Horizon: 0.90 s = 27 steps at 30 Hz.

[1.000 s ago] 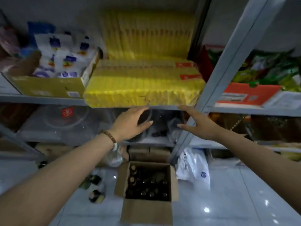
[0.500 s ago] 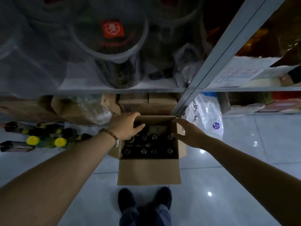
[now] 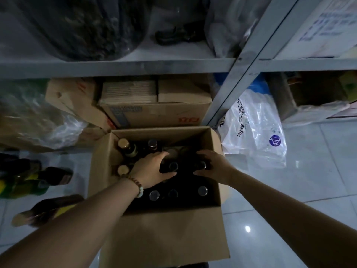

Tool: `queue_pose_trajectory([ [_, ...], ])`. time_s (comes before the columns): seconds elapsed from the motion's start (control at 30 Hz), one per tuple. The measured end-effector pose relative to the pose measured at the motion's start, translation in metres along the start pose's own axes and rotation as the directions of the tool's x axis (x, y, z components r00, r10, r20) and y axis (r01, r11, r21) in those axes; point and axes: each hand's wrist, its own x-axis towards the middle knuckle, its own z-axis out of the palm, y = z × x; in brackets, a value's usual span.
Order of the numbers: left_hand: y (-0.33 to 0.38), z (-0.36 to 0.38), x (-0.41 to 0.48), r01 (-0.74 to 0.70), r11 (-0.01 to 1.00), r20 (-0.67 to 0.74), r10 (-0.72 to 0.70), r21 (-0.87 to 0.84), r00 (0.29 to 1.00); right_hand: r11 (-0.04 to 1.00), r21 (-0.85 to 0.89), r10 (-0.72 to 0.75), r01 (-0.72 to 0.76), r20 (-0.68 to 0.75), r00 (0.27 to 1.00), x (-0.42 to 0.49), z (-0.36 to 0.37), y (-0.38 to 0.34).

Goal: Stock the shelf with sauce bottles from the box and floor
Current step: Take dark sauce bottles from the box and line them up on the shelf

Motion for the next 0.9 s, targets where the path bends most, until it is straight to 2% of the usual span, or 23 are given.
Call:
queue_pose_trajectory([
  [0.13, -0.011, 0.033, 0.03, -0.04, 0.999, -0.017, 0.039, -0.033, 0.999, 0.997, -0.059, -0.041, 0.04, -0.013, 0.999, 0.028, 0.022, 0.018],
  [0.27, -0.019, 0.052, 0.046, -0.072, 0.993, -0.069, 0.066, -0.094, 0.995, 0.97, -0.226, -0.093, 0.088, -0.012, 0.996, 0.047, 0.027, 0.024],
  [0.43, -0.024, 0.057, 0.057, -0.091, 0.993, -0.103, 0.083, -0.076, 0.991, 0.858, -0.504, -0.071, 0.094, 0.065, 0.995, 0.056, 0.028, 0.019],
  [0.5, -0.027, 0.057, 0.061, -0.108, 0.993, -0.087, 0.103, -0.048, 0.991, 0.819, -0.566, -0.075, 0.095, 0.059, 0.995, 0.058, 0.032, 0.018],
  [0.63, -0.032, 0.052, 0.064, -0.145, 0.989, -0.07, 0.144, -0.022, 0.987, 0.814, -0.58, -0.048, 0.037, -0.003, 0.999, 0.061, 0.035, 0.013],
  [0.77, -0.034, 0.052, 0.065, -0.16, 0.973, -0.11, 0.143, -0.167, 0.984, 0.847, -0.529, 0.038, -0.043, -0.02, 0.999, 0.062, 0.032, 0.009],
  [0.9, -0.028, 0.052, 0.059, -0.159, 0.946, -0.131, 0.126, -0.281, 0.983, 0.887, -0.458, 0.026, -0.055, -0.068, 0.997, 0.058, 0.029, 0.009],
])
